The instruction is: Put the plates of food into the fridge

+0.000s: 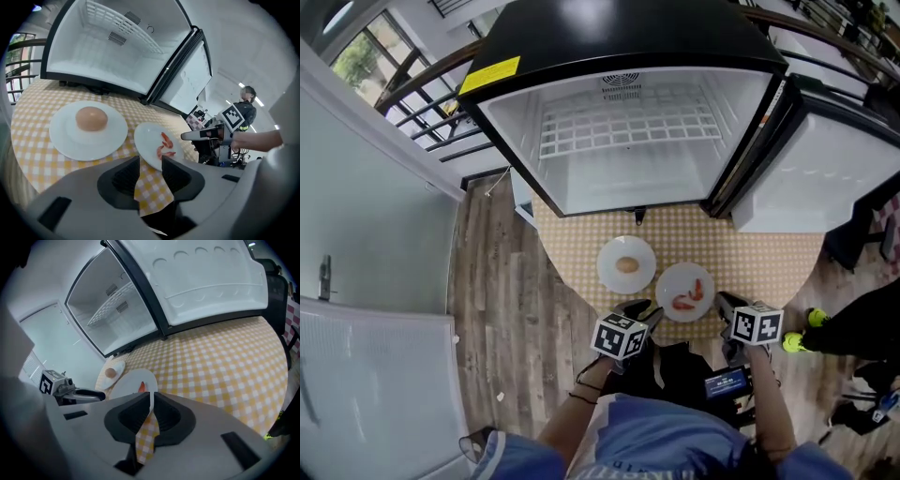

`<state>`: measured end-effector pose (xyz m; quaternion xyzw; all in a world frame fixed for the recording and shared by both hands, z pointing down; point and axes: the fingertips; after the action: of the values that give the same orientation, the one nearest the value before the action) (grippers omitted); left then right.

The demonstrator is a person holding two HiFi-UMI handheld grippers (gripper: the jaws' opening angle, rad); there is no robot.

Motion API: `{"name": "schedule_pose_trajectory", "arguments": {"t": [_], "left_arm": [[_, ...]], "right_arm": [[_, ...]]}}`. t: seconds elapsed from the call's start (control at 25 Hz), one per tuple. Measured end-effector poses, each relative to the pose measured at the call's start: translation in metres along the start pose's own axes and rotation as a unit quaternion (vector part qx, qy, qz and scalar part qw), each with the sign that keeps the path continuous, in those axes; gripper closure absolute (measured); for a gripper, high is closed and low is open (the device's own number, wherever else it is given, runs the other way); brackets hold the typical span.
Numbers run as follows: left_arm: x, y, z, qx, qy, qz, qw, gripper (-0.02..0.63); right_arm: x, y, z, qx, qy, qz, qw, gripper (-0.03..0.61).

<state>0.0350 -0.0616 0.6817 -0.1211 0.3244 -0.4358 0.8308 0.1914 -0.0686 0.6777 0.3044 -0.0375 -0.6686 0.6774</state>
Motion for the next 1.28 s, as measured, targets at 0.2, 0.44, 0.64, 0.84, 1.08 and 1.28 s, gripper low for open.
{"name": "schedule_pose_trajectory", "arguments": {"t": [0.2,0.44,0.64,0.84,1.08,1.28], "left_arm": [[-0.002,-0.005,0.014,0.004,-0.019,-0.032,0.9993,0.468],[0.006,-0.006,0.020,0.017,-0.018,-0.044,0.9987,0.468],[0.011,-0.010,0.023,0.032,-0.009,-0.067,0.9972,0.472],[0.011,-0.010,0.017,0.027,0.003,-0.091,0.9955,0.538],[0.020,-0.012,0.005,0.048,0.041,-0.116,0.9912,0.558],[0.032,-0.016,-0.016,0.067,0.086,-0.140,0.9841,0.560]], "right_arm": [[-0.002,0.002,0.016,0.048,-0.028,0.032,0.998,0.446],[-0.003,0.002,0.017,0.061,-0.035,0.028,0.997,0.450],[-0.009,0.002,0.025,0.034,-0.051,-0.007,0.998,0.494],[-0.005,0.002,0.016,0.042,-0.041,0.007,0.998,0.516],[0.015,-0.009,0.007,0.073,-0.019,0.011,0.997,0.535],[0.033,-0.023,0.002,0.094,-0.006,-0.002,0.996,0.535]]}}
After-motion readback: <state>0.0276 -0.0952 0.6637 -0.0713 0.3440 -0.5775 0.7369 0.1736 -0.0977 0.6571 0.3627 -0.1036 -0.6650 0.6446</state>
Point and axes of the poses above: the fingertips, and each gripper's own axes: z forward along the fingers, y to its right, x out of its top, and after that the axes turned 13 degrees about -y, right-handed
